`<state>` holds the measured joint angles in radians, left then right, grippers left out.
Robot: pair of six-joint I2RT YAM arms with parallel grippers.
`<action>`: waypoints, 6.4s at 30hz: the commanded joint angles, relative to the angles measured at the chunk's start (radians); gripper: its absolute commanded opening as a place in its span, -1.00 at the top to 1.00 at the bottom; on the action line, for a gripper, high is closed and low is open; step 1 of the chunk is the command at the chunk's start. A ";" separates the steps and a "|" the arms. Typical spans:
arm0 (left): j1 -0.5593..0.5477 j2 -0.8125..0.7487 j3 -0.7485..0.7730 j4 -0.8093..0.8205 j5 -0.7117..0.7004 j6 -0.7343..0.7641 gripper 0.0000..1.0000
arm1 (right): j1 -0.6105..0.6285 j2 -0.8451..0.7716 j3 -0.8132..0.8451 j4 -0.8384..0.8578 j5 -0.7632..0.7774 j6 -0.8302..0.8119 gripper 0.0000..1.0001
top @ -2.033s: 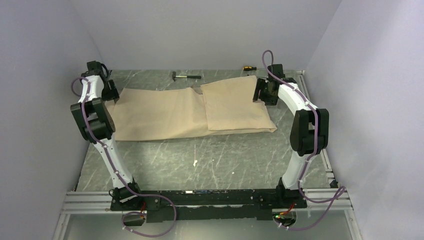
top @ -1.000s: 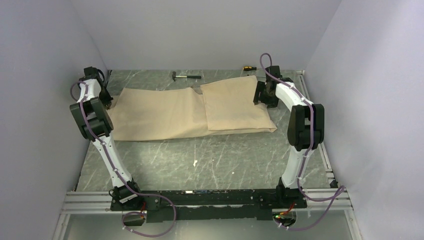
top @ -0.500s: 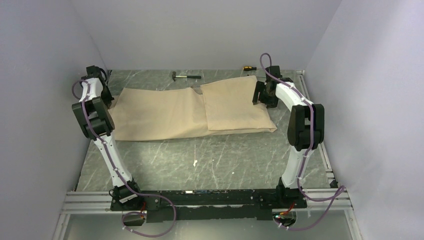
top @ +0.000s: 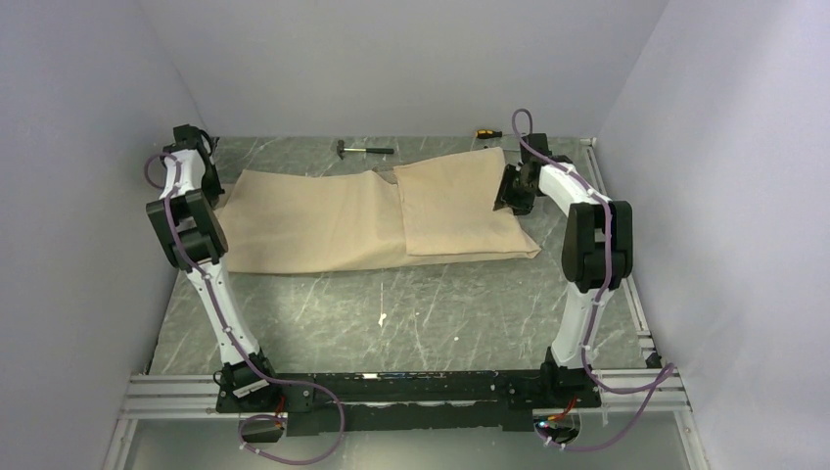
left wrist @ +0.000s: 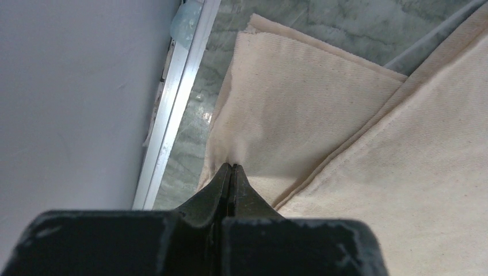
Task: Open and lay out the surgical kit
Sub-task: Open the surgical kit at the center of the board.
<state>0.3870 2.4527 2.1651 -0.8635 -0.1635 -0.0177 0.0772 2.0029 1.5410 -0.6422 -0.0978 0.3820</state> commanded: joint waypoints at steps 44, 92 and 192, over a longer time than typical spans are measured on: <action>-0.255 -0.240 0.017 0.075 -0.020 -0.133 -0.55 | 0.368 -0.196 0.154 -0.032 0.294 0.017 -0.31; -0.153 -0.297 -0.501 0.106 -0.048 -0.421 -0.11 | 0.876 0.047 0.254 -0.198 0.665 -0.339 -0.01; -0.051 -0.136 -0.386 0.033 -0.304 -0.108 0.01 | -0.363 -0.107 -0.117 -0.034 0.272 -0.076 -0.15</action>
<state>0.2829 2.2353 1.7870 -0.8036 -0.2974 -0.1997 -0.2893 1.9041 1.3907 -0.6304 0.0681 0.2466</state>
